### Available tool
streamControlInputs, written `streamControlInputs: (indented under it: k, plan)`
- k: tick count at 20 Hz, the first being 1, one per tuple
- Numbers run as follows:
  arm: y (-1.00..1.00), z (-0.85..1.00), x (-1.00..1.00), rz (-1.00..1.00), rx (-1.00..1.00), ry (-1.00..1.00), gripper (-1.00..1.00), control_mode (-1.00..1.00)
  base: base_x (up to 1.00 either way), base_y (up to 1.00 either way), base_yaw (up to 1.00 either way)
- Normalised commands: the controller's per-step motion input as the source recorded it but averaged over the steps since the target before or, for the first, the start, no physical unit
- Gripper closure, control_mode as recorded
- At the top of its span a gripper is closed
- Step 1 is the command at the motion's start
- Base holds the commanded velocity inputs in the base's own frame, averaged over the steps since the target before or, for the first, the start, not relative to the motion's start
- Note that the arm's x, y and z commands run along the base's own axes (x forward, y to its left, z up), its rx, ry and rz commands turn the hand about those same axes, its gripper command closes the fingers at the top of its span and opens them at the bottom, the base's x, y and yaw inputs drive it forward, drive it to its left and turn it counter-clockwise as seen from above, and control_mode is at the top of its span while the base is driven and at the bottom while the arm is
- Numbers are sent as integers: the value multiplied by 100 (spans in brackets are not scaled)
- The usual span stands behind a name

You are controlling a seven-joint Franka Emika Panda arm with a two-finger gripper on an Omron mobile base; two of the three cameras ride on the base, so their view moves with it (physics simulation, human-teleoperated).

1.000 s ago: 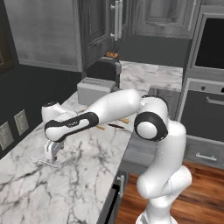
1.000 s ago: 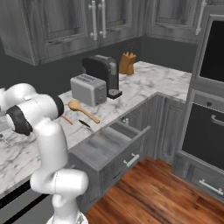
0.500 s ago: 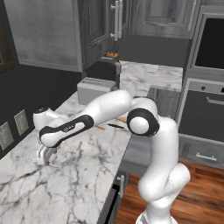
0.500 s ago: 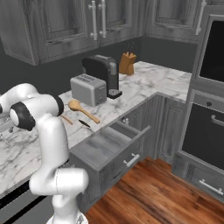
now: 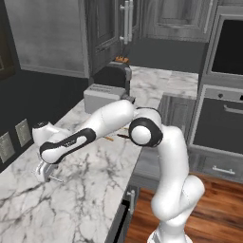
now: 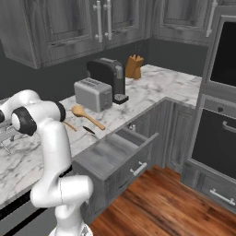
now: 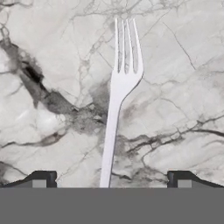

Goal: Organize the utensils by type. Pick up the wooden spoons from the counter and place them in the open cabinet. Then pick up the metallic utensils from the counter and place them in the open drawer.

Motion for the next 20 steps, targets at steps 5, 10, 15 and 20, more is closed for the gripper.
streamControlInputs:
  k: [5,10,15,20]
  plan:
    - [13,-18,18,0,0,0,-100,-100,0,0,0]
    - [5,-16,7,0,0,0,-100,-100,0,0,0]
    - [10,-23,1,0,0,-1,-100,-100,0,0,0]
    - [6,-17,1,0,0,0,-100,-100,0,0,0]
